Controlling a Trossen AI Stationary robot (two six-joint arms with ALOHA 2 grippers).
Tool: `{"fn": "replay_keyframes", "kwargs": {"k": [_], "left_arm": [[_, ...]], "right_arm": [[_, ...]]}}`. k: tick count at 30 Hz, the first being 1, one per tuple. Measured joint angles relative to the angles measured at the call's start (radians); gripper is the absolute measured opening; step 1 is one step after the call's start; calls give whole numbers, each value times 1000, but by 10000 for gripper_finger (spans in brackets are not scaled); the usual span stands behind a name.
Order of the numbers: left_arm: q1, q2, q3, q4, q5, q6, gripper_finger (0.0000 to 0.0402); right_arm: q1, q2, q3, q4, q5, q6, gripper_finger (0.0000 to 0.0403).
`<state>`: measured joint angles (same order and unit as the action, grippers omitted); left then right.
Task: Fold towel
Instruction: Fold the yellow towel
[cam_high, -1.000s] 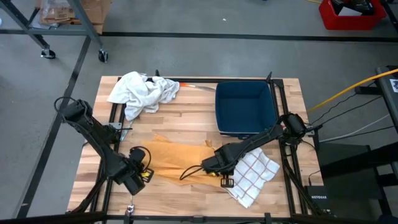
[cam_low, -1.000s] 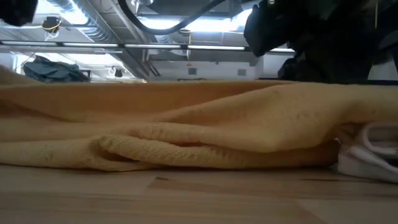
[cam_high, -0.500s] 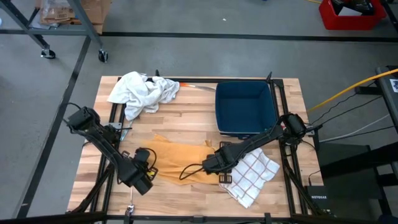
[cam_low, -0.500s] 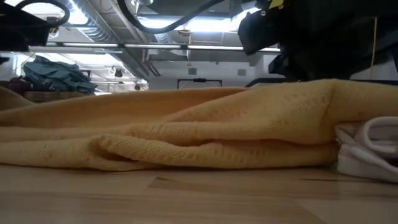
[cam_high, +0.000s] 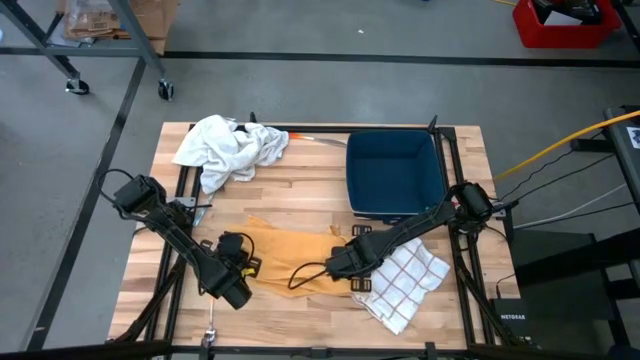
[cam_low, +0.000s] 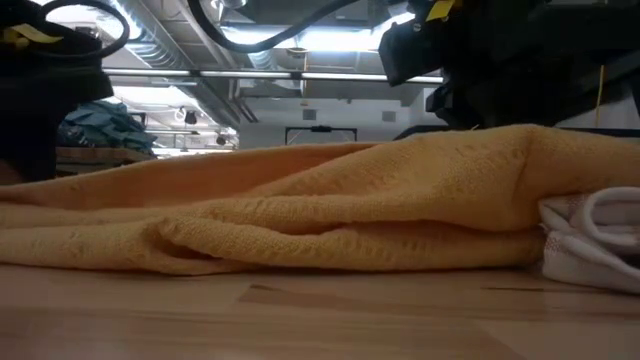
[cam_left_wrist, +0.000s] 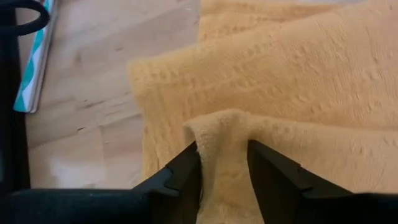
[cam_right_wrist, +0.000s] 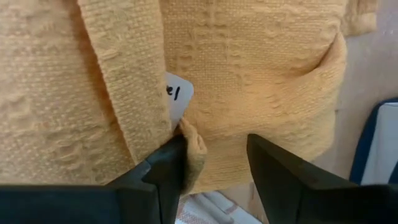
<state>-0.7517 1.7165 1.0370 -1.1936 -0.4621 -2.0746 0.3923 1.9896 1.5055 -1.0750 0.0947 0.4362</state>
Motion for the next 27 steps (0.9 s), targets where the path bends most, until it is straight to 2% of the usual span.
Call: {"fn": "replay_keyframes", "kwargs": {"k": [3, 7, 13, 17, 21, 27], "left_arm": [[0, -12, 0, -1, -27, -9, 115], [0, -50, 0, 0, -112, -11, 110], [0, -132, 0, -3, -200, 152, 110], [0, -173, 0, -13, -202, 283, 111], [0, -178, 0, -46, -191, 316, 111], [0, -177, 0, -93, -38, 461, 111]], "right_arm": [[0, 0, 0, 1, 2, 0, 177], [0, 0, 0, 1, 2, 0, 177], [0, 0, 0, 2, 1, 0, 177], [0, 0, 0, 2, 0, 0, 177], [0, 0, 0, 3, 0, 0, 177], [0, 0, 0, 3, -8, 0, 177]]}}
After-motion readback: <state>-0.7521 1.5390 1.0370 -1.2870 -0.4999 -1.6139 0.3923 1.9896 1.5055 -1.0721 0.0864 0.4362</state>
